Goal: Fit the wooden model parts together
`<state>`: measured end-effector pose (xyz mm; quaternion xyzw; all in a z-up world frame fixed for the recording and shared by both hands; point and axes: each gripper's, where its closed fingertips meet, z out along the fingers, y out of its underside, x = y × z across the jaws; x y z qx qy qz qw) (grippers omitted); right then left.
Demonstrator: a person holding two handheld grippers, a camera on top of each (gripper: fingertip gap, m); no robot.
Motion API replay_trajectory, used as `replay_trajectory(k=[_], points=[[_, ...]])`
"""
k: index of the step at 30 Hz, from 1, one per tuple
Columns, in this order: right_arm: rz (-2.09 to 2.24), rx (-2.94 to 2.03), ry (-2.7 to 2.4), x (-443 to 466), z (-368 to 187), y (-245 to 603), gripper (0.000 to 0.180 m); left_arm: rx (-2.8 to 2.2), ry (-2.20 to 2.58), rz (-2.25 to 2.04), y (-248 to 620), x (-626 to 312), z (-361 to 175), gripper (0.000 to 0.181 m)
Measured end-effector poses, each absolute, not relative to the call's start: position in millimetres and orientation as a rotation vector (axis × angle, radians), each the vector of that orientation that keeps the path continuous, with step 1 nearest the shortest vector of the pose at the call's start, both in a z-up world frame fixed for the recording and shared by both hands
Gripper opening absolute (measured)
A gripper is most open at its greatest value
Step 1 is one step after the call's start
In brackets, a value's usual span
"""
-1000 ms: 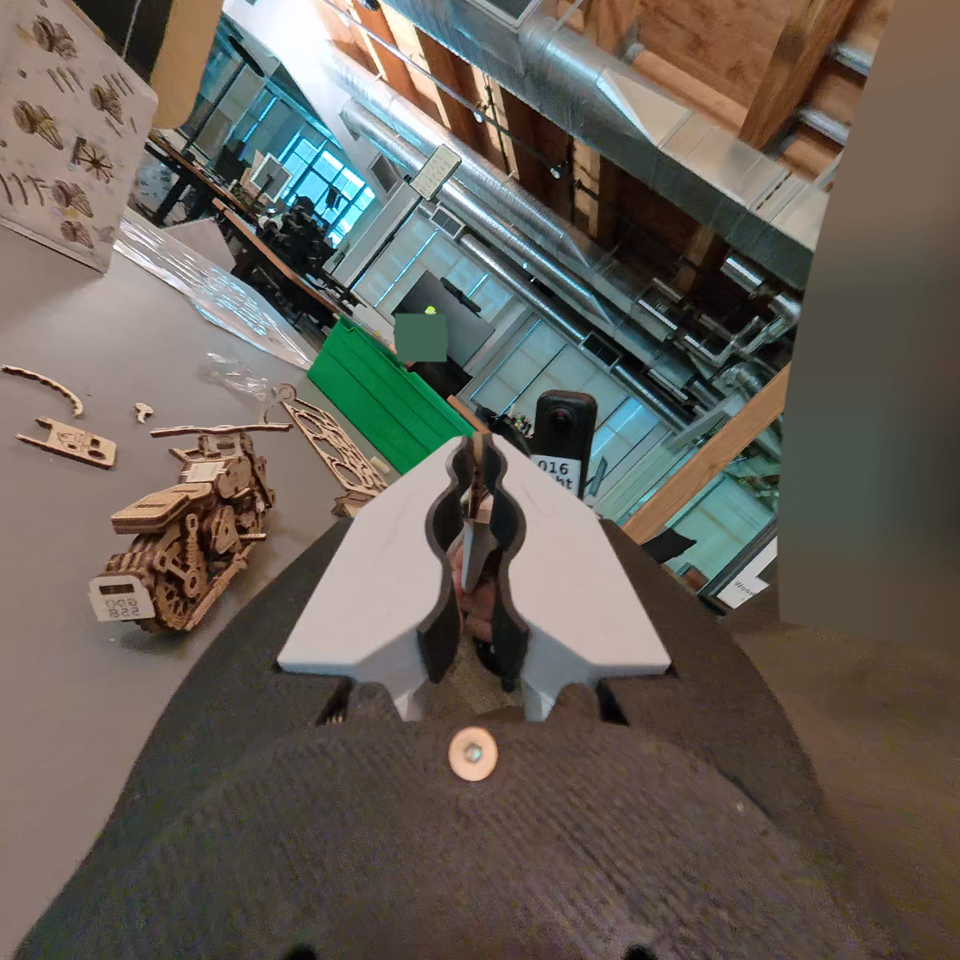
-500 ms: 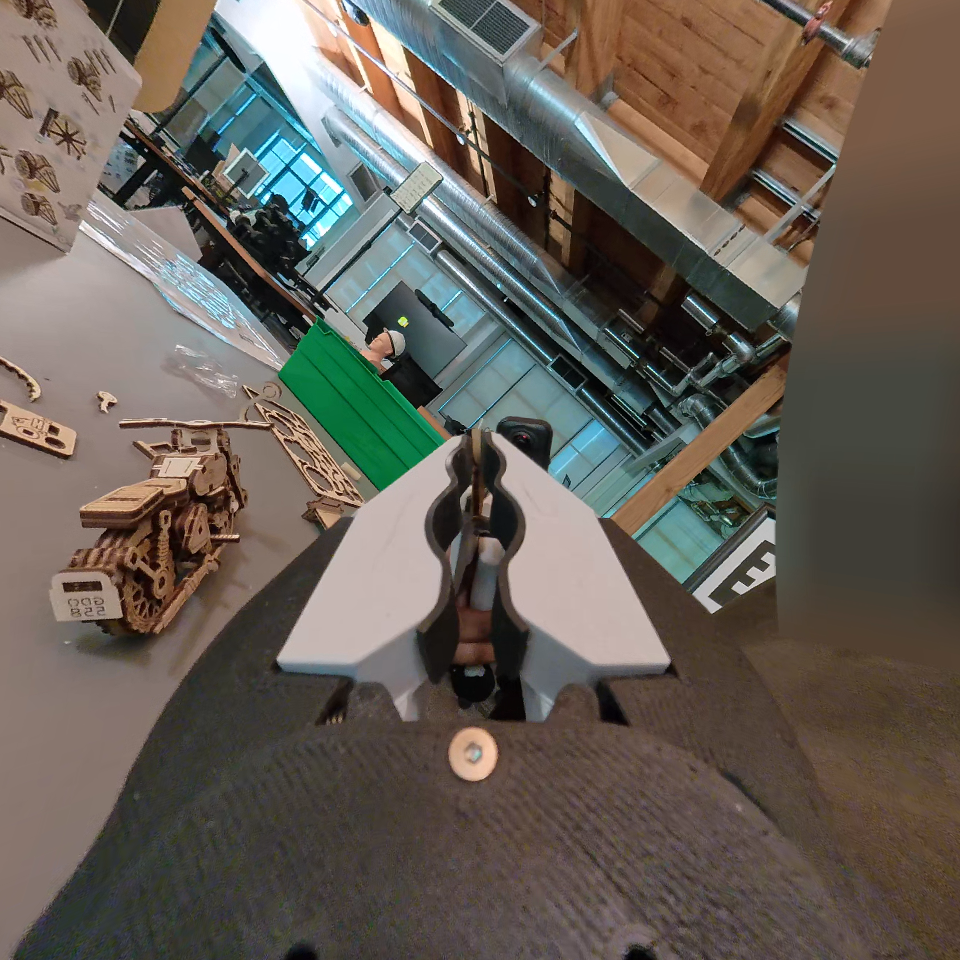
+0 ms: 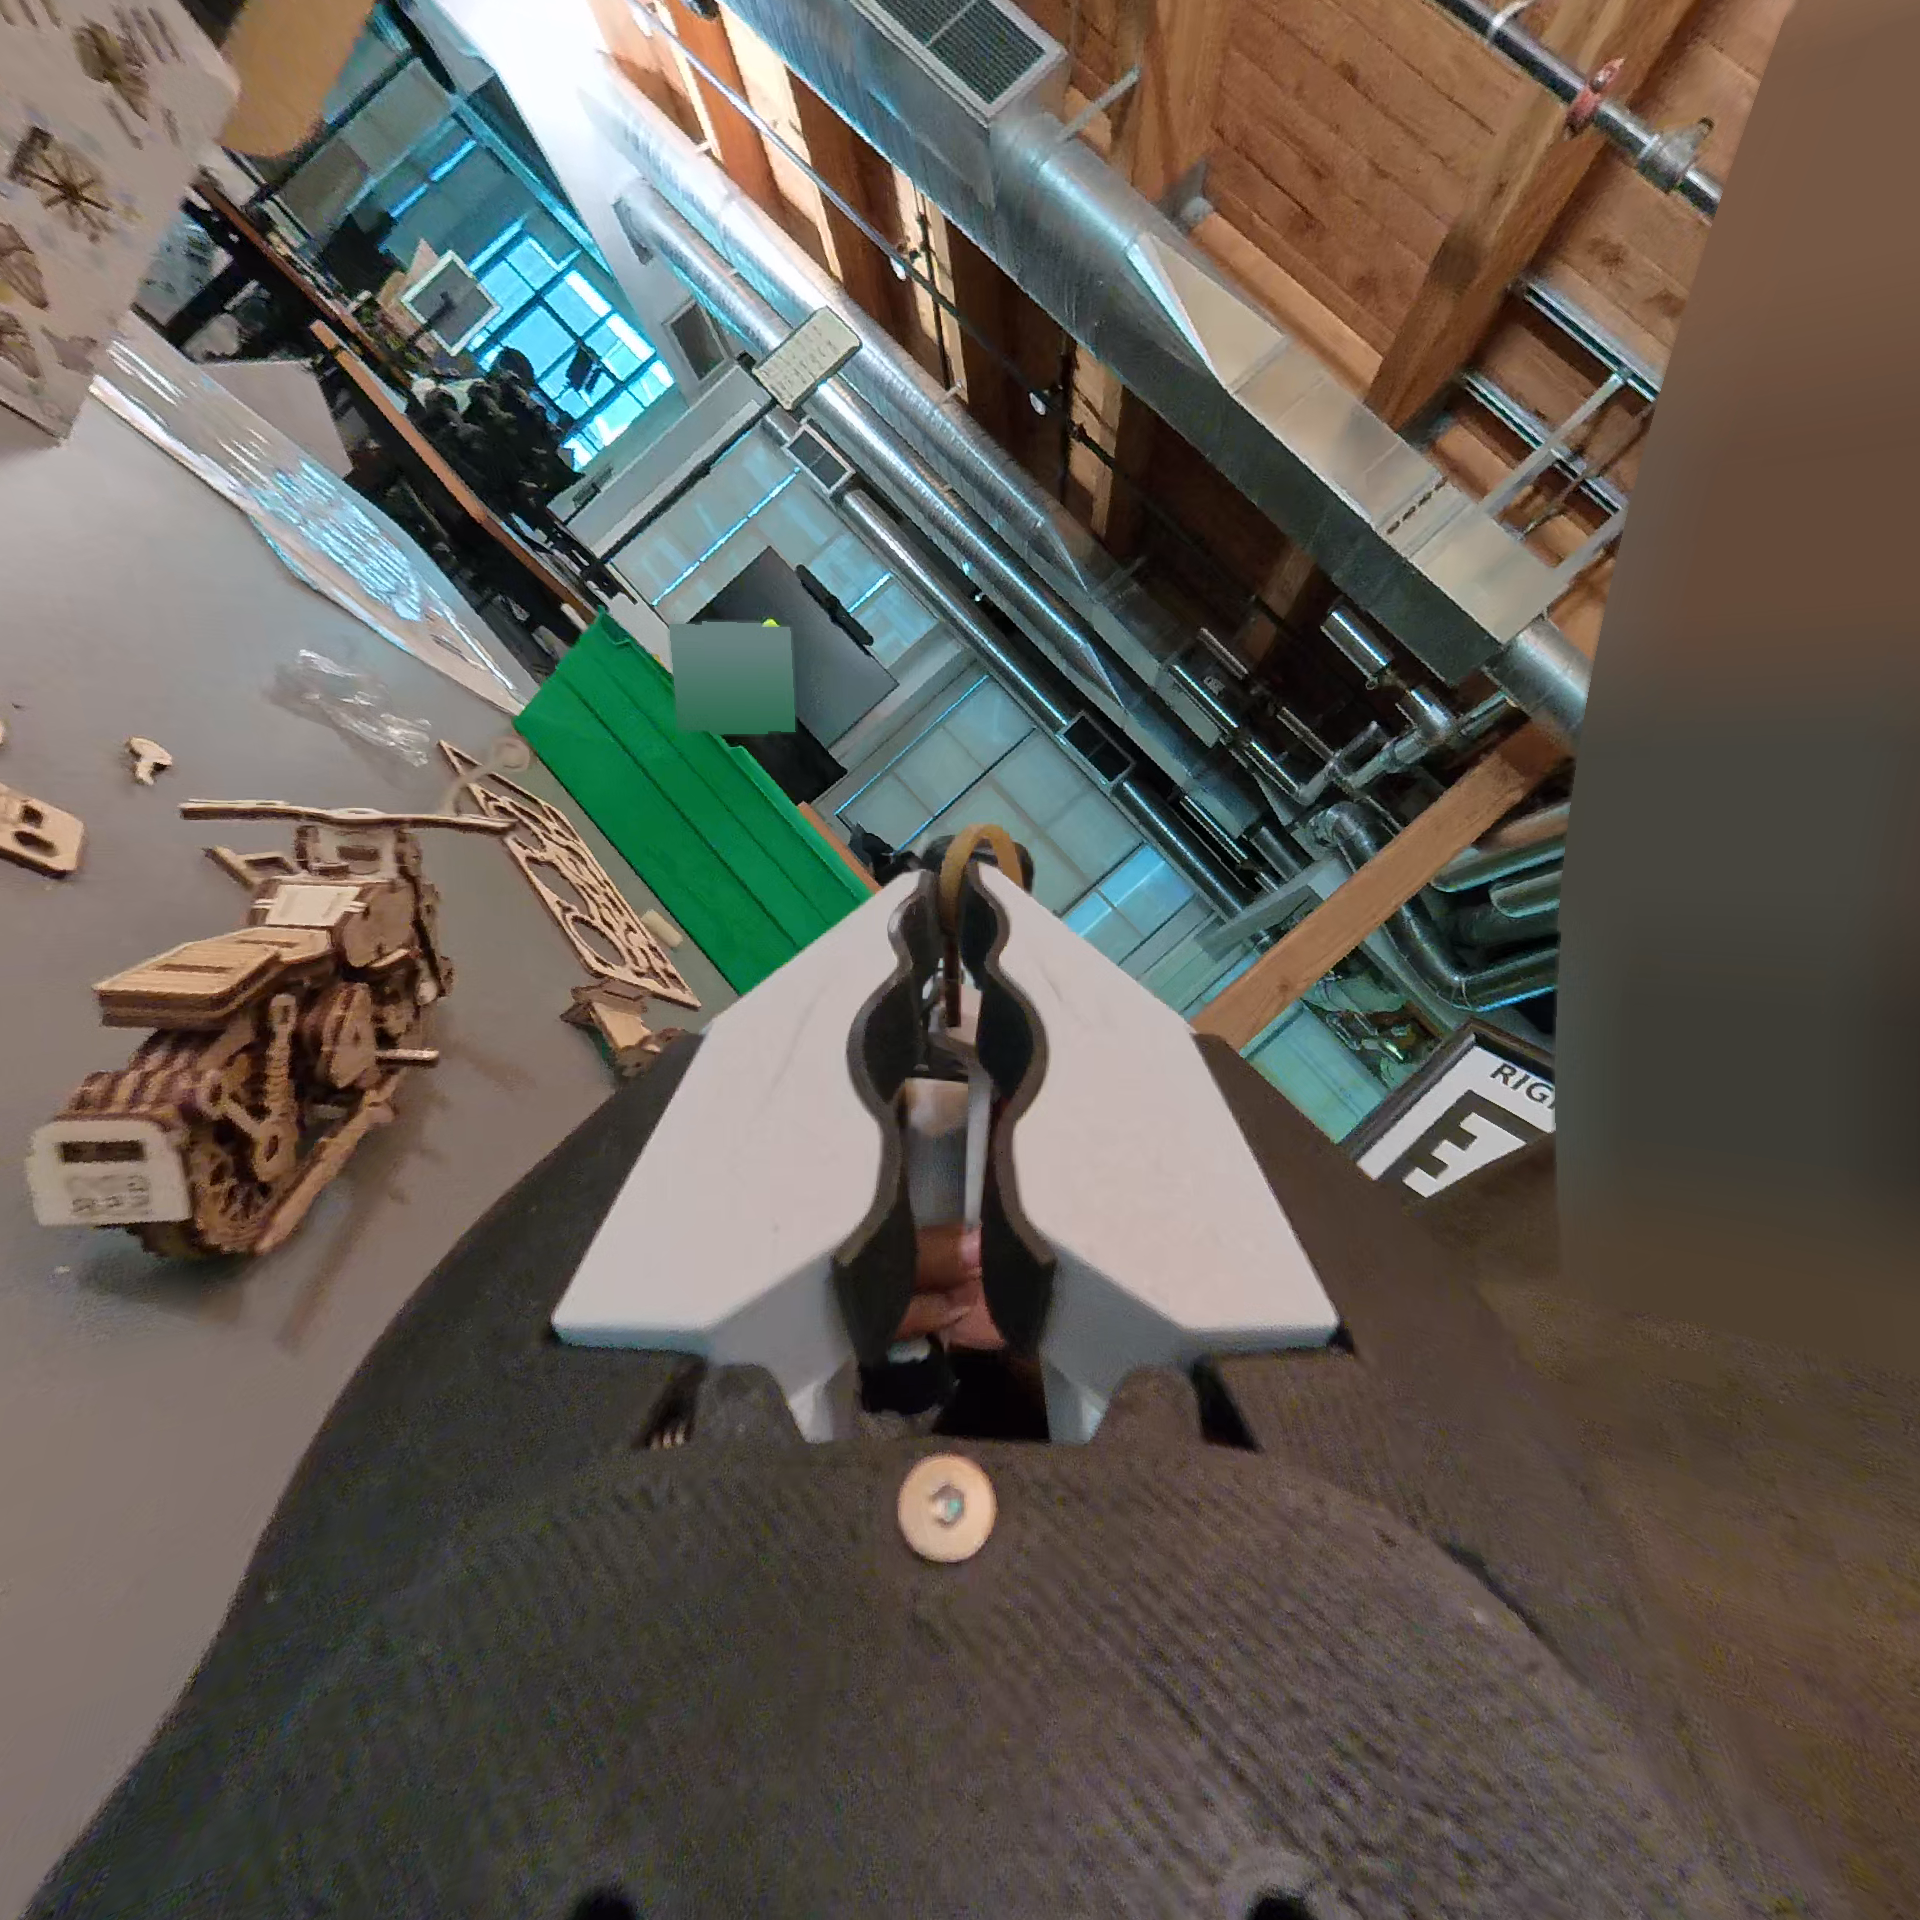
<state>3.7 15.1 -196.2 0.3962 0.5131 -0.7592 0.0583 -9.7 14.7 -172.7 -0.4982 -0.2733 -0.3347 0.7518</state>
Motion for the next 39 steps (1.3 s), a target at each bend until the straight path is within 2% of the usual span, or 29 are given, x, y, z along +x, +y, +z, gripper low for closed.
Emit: replay_trajectory(k=[1, 3, 9, 11, 16, 22, 24, 27, 34, 39], points=[[-2.310, 1.228, 1.568, 1, -197, 20, 0.002, -1.102, -0.609, -0.722, 15, -12, -176, 0.003], [-2.360, 1.297, 1.640, -5, -196, 34, 0.001, -1.146, -0.617, -0.679, 17, -14, -181, 0.003], [-2.433, 1.289, 2.254, -3, -186, 27, 0.031, -1.464, -0.529, -0.332, 31, -11, -207, 0.004], [-2.414, 1.287, 2.400, -3, -186, 20, 0.035, -1.556, -0.426, -0.193, 35, -3, -210, 0.004], [-2.344, 1.293, 2.276, 0, -191, 17, 0.037, -1.620, -0.230, 0.026, 38, 13, -207, 0.003], [-2.281, 1.185, 2.061, 11, -193, 16, 0.028, -1.607, -0.256, -0.069, 37, 13, -207, 0.003], [-2.273, 1.167, 2.092, 12, -195, 19, 0.013, -1.618, -0.240, -0.091, 37, 15, -208, 0.003], [-2.266, 1.129, 2.108, 15, -195, 19, 0.002, -1.636, -0.201, -0.080, 37, 18, -209, 0.003], [-2.158, 1.244, 2.525, 4, -201, 37, 0.001, -1.591, -0.225, -0.077, 32, 12, -199, 0.004], [-2.165, 1.330, 2.624, -1, -195, 42, 0.000, -1.504, -0.257, -0.124, 27, 11, -187, 0.003]])
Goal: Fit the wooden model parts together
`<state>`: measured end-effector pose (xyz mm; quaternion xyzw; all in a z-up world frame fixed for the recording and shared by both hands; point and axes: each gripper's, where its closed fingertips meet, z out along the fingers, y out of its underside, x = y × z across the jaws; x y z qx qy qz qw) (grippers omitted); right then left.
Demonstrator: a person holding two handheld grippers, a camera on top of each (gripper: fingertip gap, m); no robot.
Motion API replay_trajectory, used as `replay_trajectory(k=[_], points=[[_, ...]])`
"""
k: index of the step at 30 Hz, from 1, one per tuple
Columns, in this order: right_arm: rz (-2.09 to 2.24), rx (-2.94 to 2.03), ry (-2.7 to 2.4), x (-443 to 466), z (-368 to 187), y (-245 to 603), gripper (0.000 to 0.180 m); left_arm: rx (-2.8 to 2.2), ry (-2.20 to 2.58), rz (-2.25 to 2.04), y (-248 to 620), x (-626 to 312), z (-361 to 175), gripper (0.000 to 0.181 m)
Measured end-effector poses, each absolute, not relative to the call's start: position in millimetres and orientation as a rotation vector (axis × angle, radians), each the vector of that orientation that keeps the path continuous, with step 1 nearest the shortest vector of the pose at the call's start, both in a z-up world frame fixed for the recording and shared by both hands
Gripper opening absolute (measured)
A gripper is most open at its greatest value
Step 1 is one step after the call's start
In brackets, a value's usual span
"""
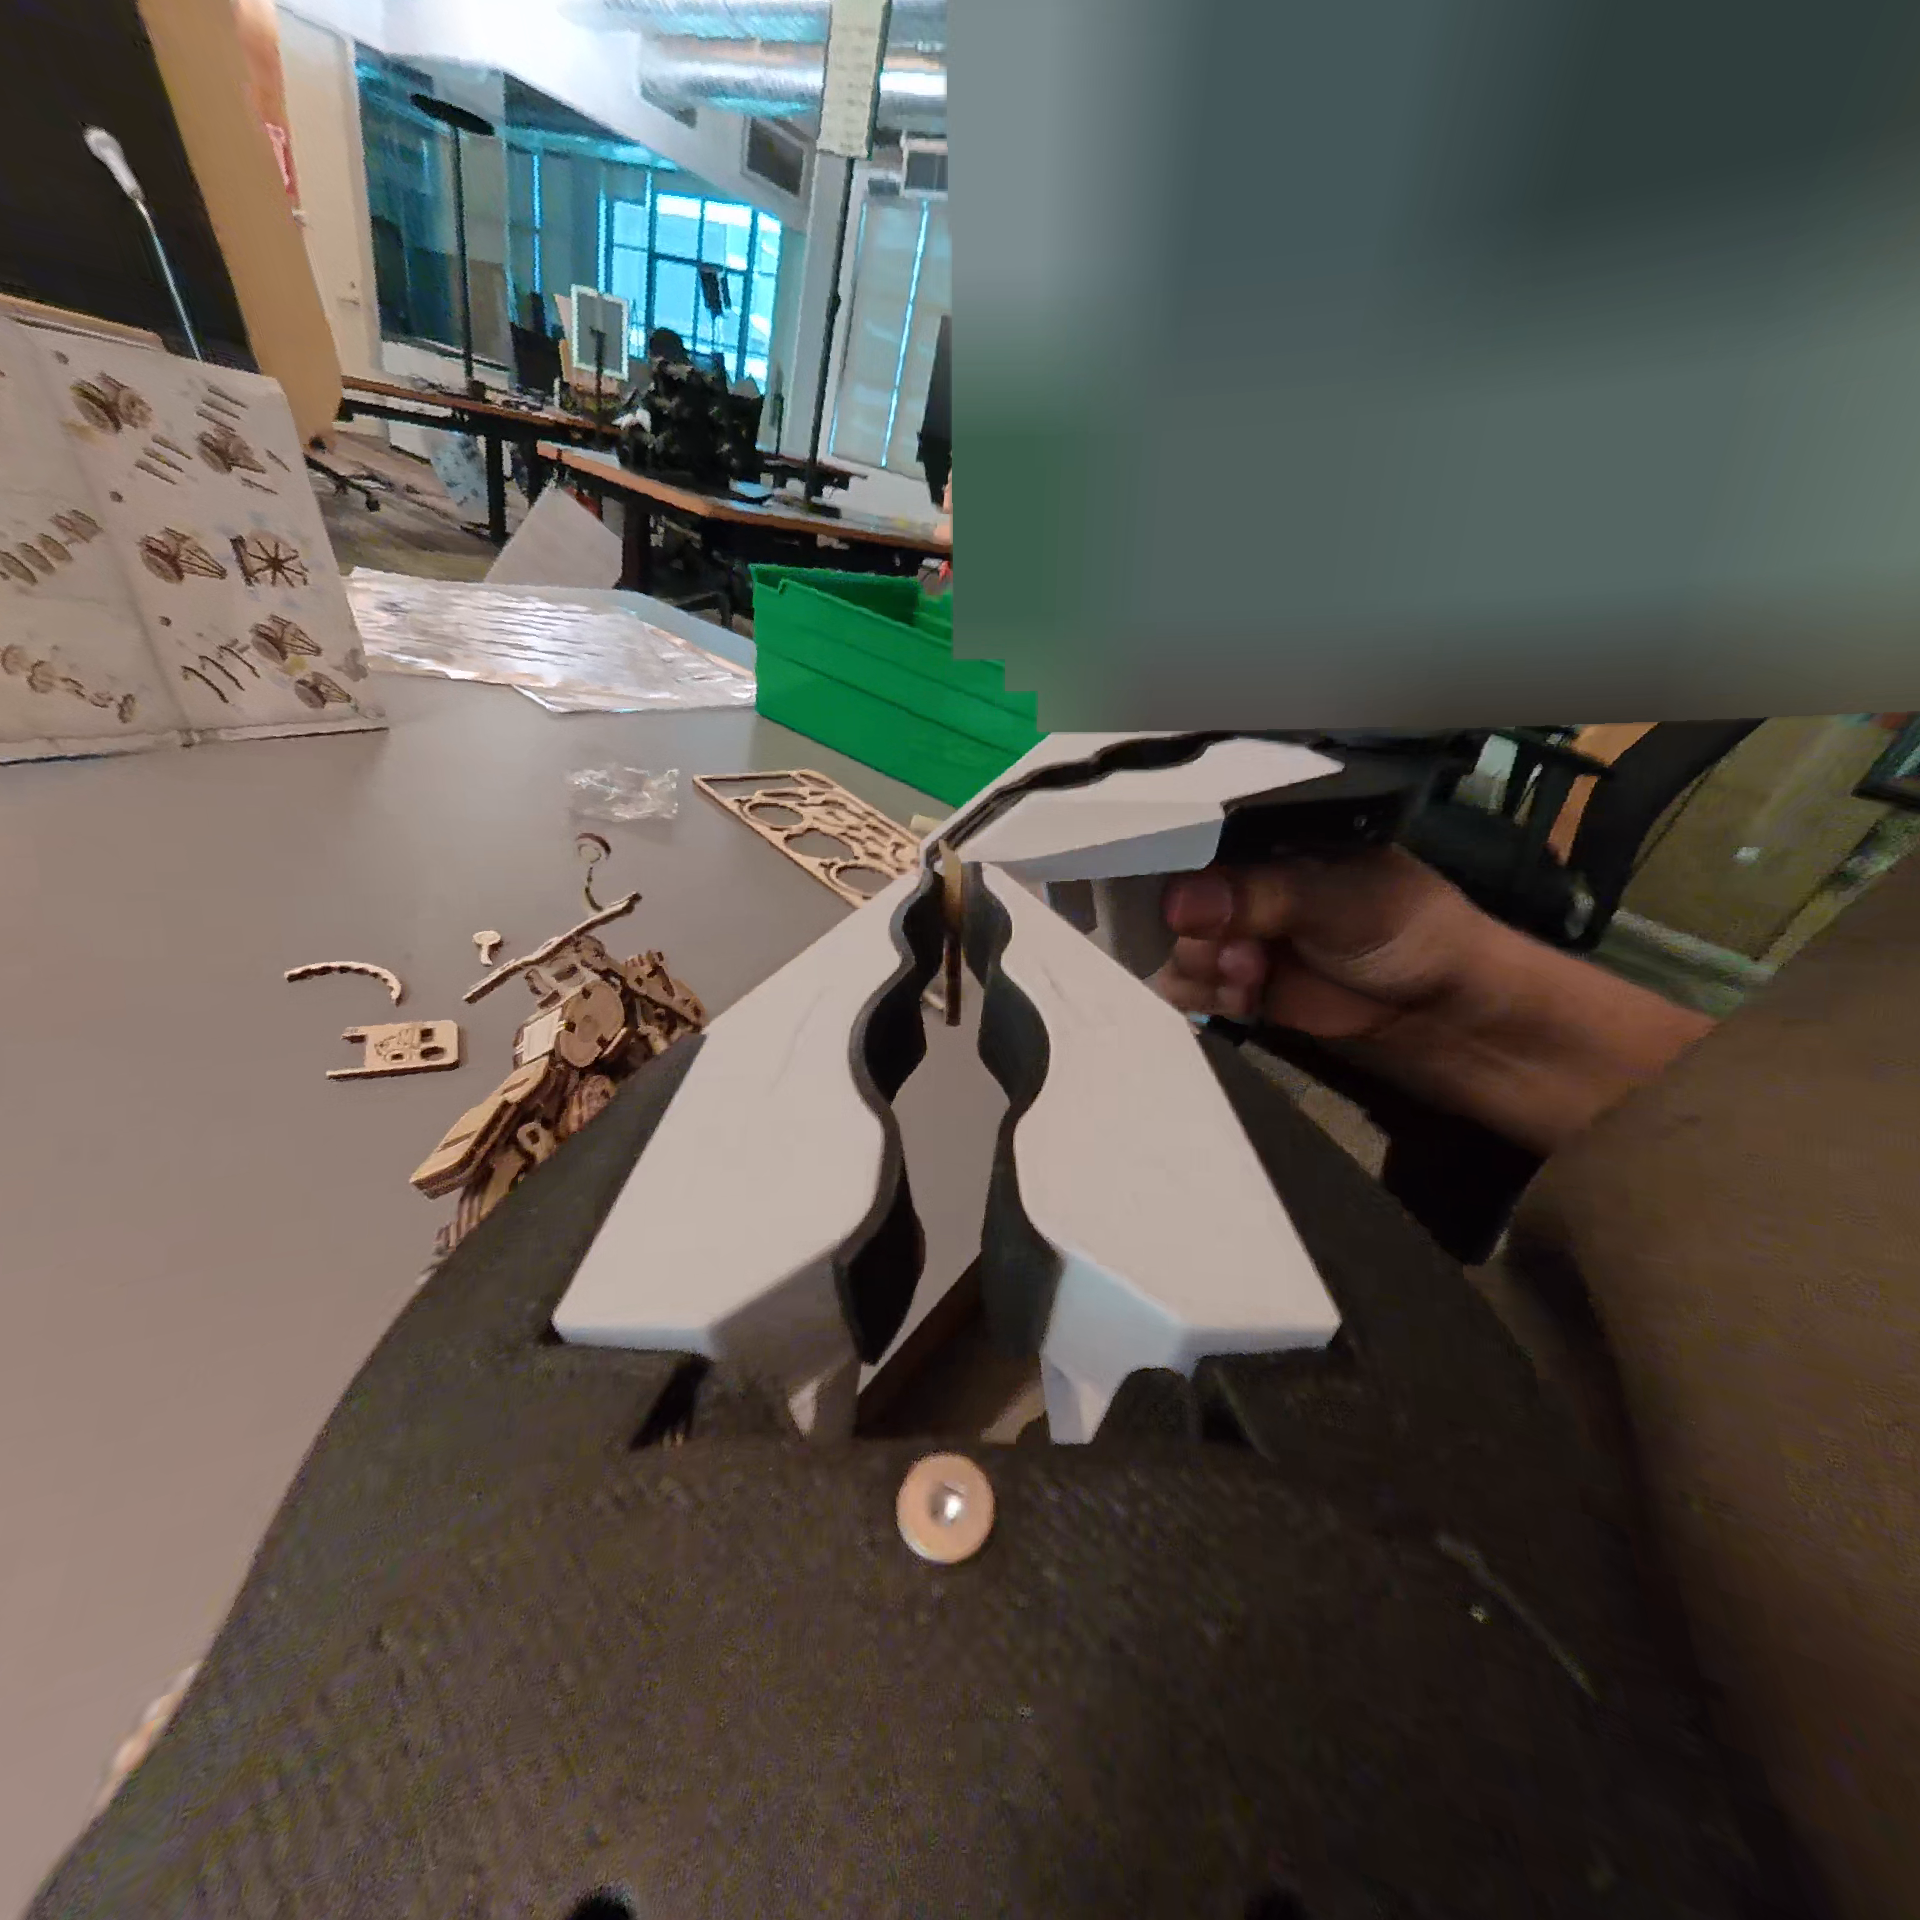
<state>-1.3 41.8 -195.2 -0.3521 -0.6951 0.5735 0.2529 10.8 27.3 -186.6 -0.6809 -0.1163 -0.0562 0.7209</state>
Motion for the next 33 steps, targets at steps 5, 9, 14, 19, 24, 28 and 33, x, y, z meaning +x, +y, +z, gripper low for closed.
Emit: replay_trajectory(k=[5, 9, 14, 19, 24, 28, 33], points=[[1.724, -1.038, -1.913, 3, -197, 39, 0.001, -1.416, -0.301, -0.210, 22, 9, -177, 0.003], [1.789, -1.051, -1.938, 6, -199, 33, 0.001, -1.363, -0.364, -0.280, 21, 5, -174, 0.003], [1.888, -1.079, -1.921, 7, -199, 24, 0.001, -1.307, -0.420, -0.354, 18, 0, -172, 0.002], [1.979, -1.109, -1.911, 9, -199, 17, 0.001, -1.272, -0.444, -0.369, 16, -3, -169, 0.003], [2.043, -1.137, -1.904, 10, -202, 12, 0.001, -1.249, -0.474, -0.436, 16, -5, -171, 0.002], [2.151, -1.180, -1.871, 11, -202, 10, 0.001, -1.234, -0.485, -0.467, 16, -5, -171, 0.002], [2.232, -1.183, -1.830, 12, -198, 9, 0.001, -1.206, -0.505, -0.515, 15, -7, -170, 0.003]])
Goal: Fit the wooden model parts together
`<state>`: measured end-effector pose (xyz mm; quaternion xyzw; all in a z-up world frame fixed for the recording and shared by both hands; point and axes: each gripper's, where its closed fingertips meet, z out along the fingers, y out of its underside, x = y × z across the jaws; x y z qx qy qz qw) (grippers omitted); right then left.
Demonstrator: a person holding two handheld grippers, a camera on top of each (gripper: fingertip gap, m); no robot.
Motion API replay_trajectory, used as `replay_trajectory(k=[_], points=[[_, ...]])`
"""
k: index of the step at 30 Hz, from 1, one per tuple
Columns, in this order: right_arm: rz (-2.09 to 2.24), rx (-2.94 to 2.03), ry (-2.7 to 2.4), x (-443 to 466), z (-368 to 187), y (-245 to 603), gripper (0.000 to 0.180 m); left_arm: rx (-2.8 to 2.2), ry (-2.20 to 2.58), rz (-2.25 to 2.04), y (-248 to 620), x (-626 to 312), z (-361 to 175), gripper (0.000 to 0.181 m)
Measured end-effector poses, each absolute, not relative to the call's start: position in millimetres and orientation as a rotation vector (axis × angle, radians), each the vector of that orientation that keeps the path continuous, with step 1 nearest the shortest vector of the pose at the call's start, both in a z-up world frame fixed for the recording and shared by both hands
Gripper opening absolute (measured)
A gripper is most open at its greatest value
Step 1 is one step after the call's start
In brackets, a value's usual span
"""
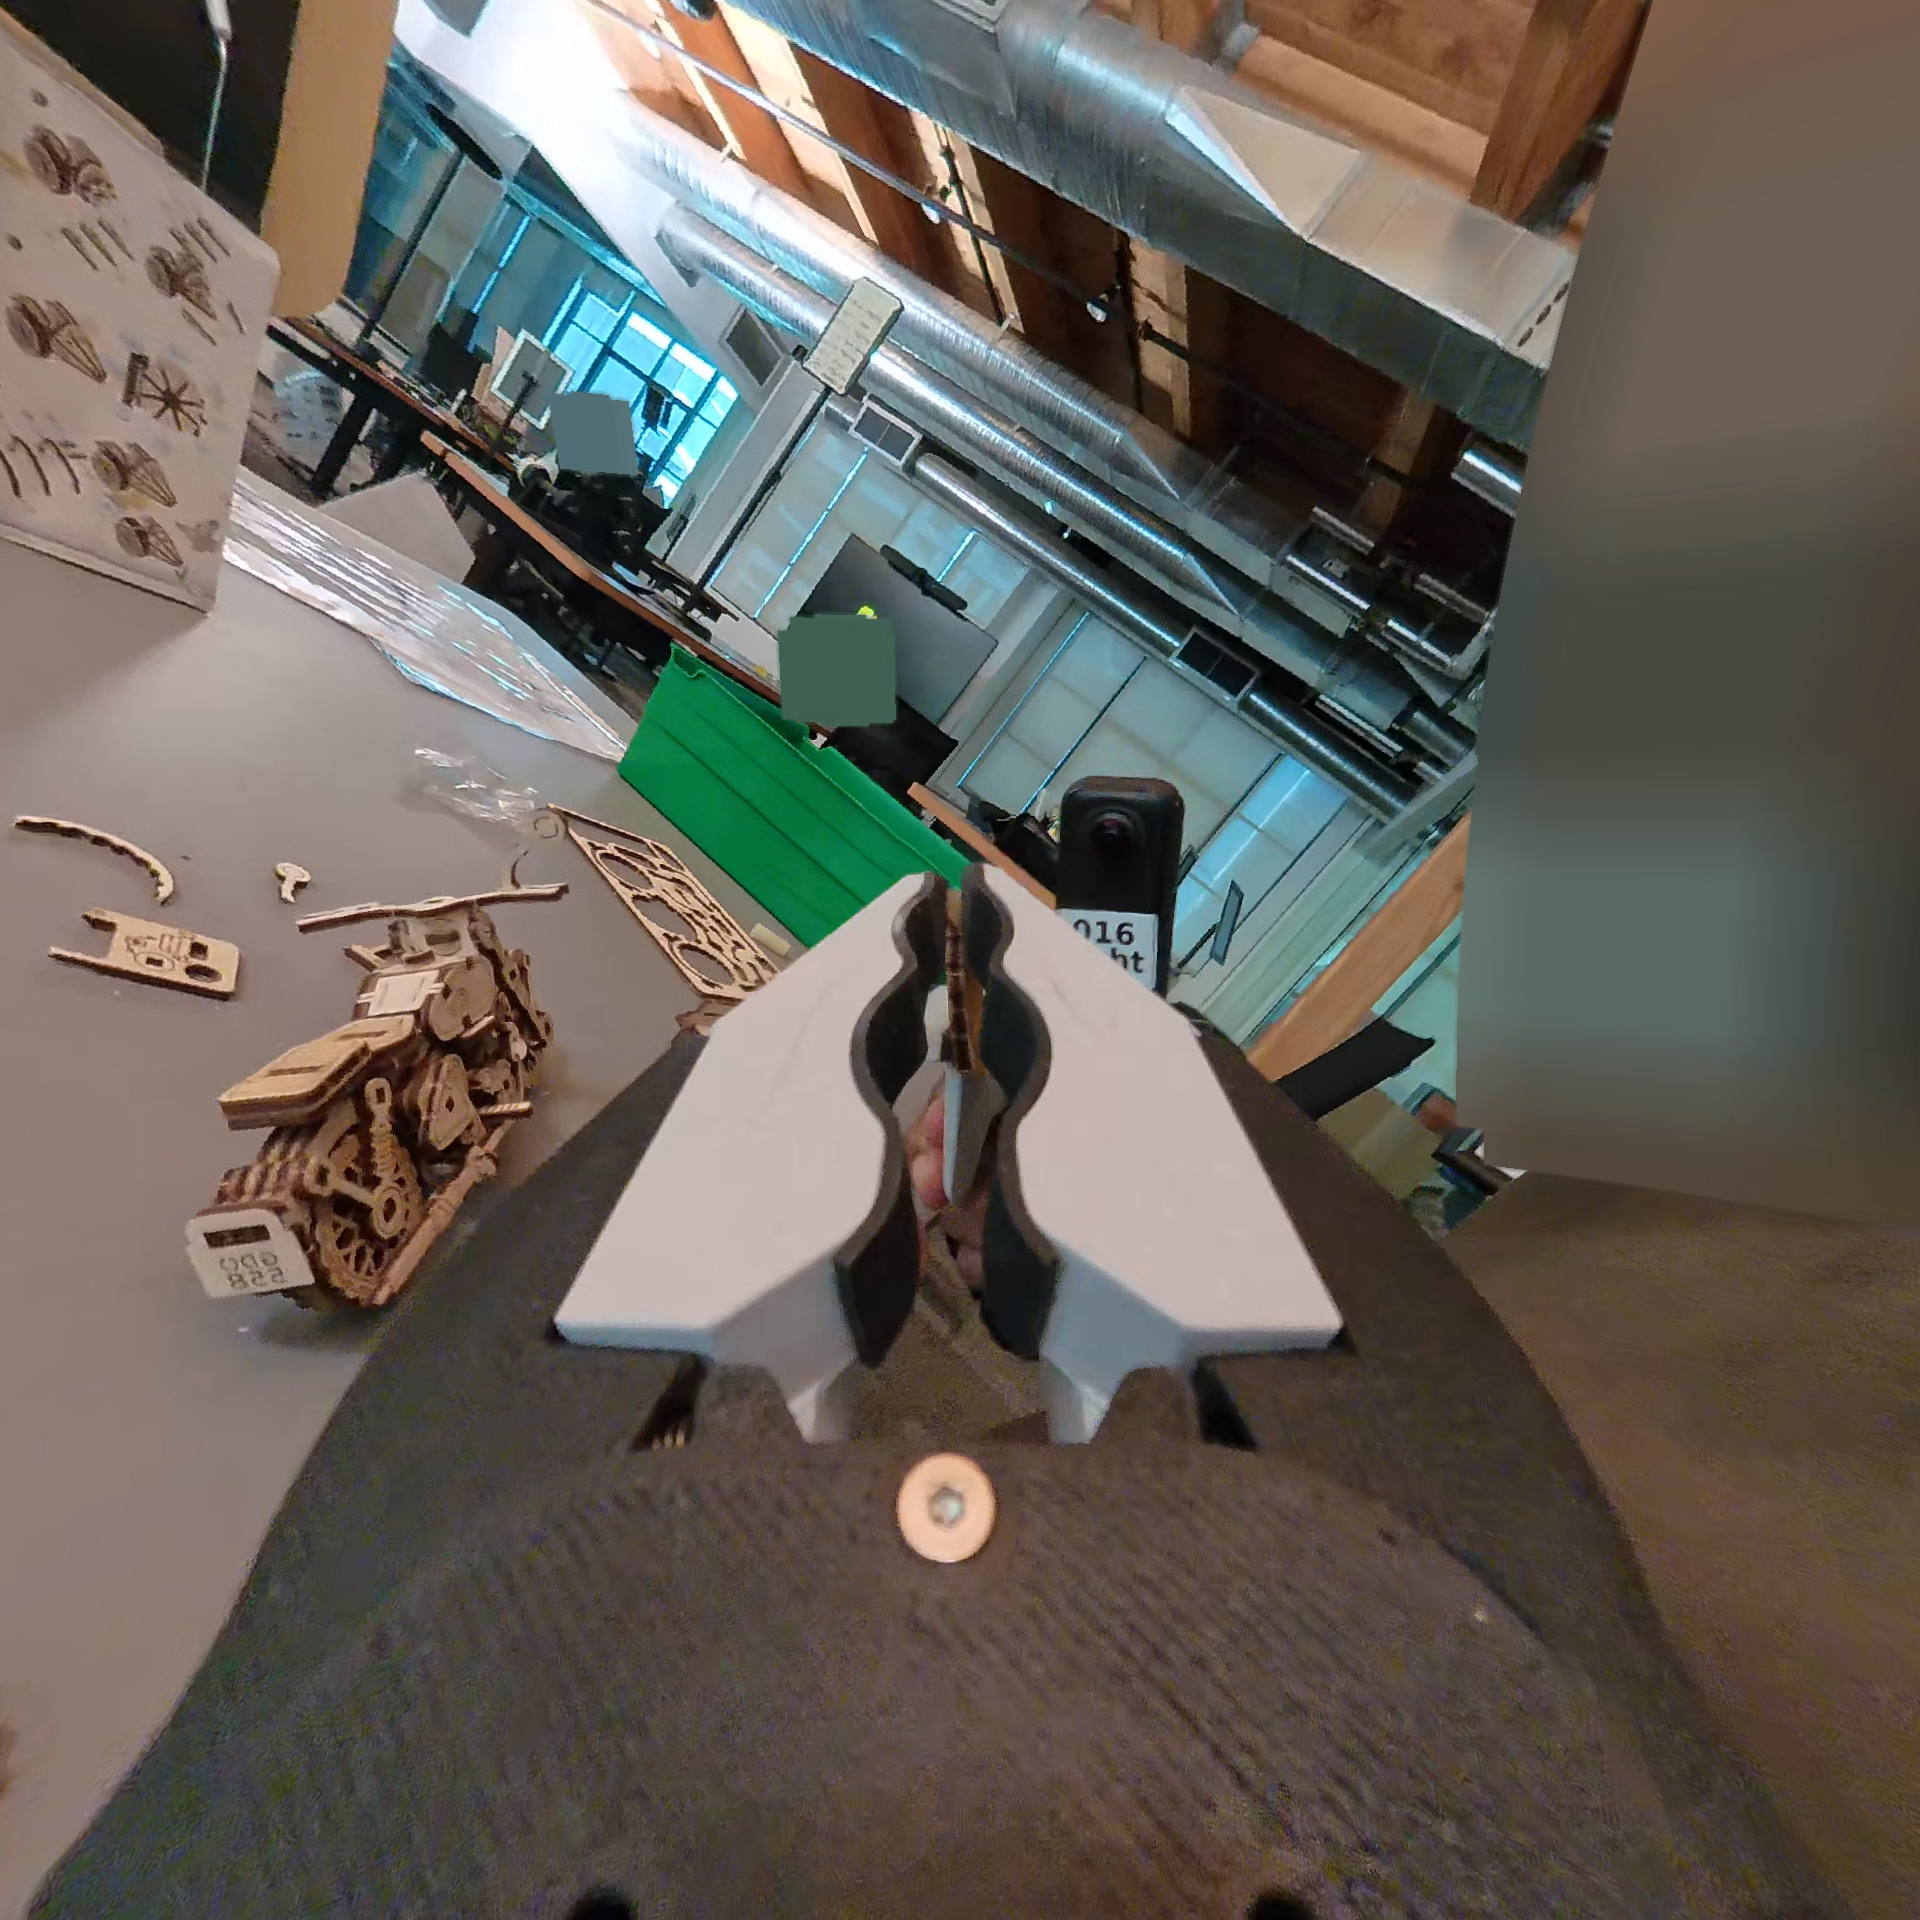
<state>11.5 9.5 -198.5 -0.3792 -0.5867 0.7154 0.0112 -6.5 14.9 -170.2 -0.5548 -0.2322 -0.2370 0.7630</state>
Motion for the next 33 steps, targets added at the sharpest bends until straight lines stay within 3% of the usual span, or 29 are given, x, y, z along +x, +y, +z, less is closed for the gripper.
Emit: replay_trajectory(k=[16, 26, 33], points=[[2.473, -1.241, -1.719, 13, -192, 8, 0.000, -1.169, -0.542, -0.588, 14, -10, -170, 0.003], [2.621, -1.276, -1.619, 12, -184, 19, 0.011, -1.155, -0.539, -0.622, 13, -9, -169, 0.002], [2.678, -1.279, -1.595, 15, -175, 19, 0.029, -1.312, -0.480, -0.460, 21, -5, -184, 0.002]])
